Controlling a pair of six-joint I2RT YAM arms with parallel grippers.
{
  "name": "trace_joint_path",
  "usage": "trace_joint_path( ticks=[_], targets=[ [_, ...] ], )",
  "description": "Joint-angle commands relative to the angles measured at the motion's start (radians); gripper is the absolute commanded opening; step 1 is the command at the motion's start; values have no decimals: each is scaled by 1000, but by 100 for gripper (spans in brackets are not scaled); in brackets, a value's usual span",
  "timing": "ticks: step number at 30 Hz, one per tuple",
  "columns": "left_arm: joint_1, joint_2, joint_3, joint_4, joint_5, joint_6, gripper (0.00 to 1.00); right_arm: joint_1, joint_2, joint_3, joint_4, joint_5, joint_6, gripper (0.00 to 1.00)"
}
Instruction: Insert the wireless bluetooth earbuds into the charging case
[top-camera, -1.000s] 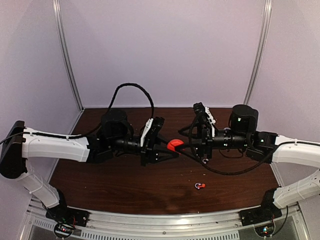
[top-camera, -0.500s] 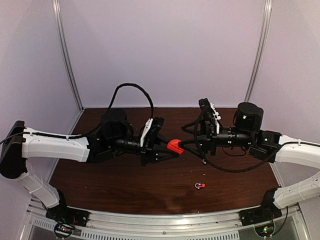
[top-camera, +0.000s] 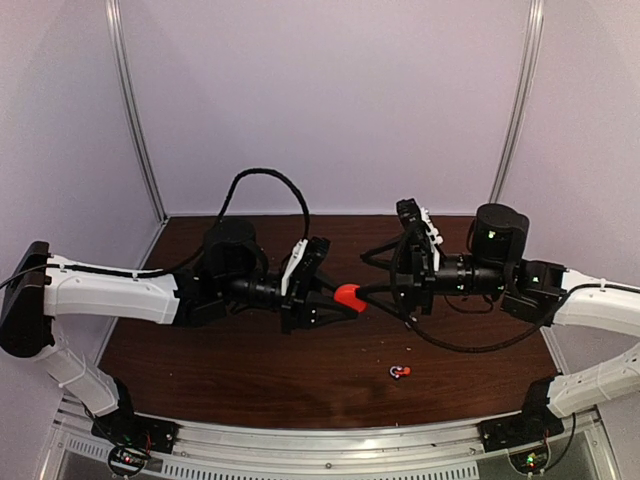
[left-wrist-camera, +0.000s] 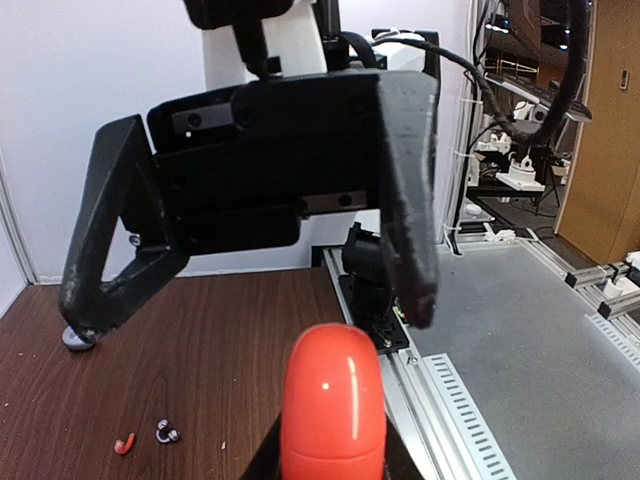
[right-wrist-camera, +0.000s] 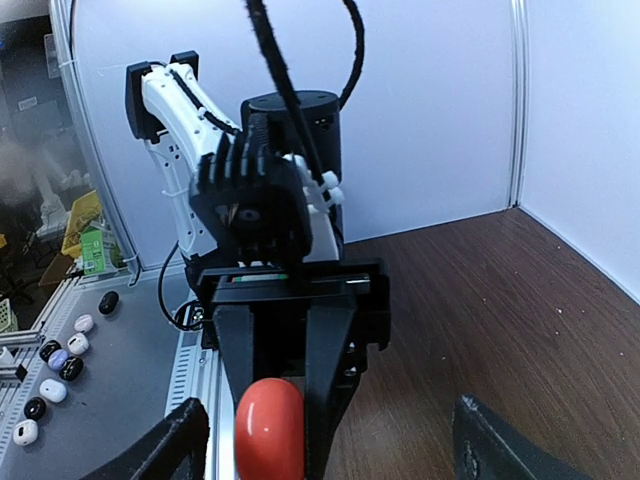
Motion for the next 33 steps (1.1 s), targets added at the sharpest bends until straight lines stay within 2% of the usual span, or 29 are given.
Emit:
trace_joint_path(
  ticks=[1, 10, 22, 33],
  targets=[
    [-5, 4, 33, 17, 15, -19, 5, 34, 7, 58, -81, 66, -80, 83],
    [-5, 1, 40, 14, 12, -38, 5, 55, 22, 81, -143, 243, -131, 80],
    [10, 32, 86, -31, 1, -112, 5, 81, 19, 90, -201, 349, -192, 80],
    [21, 37, 95, -28, 29, -124, 3, 101, 2, 103, -265, 535, -254, 79]
  ],
)
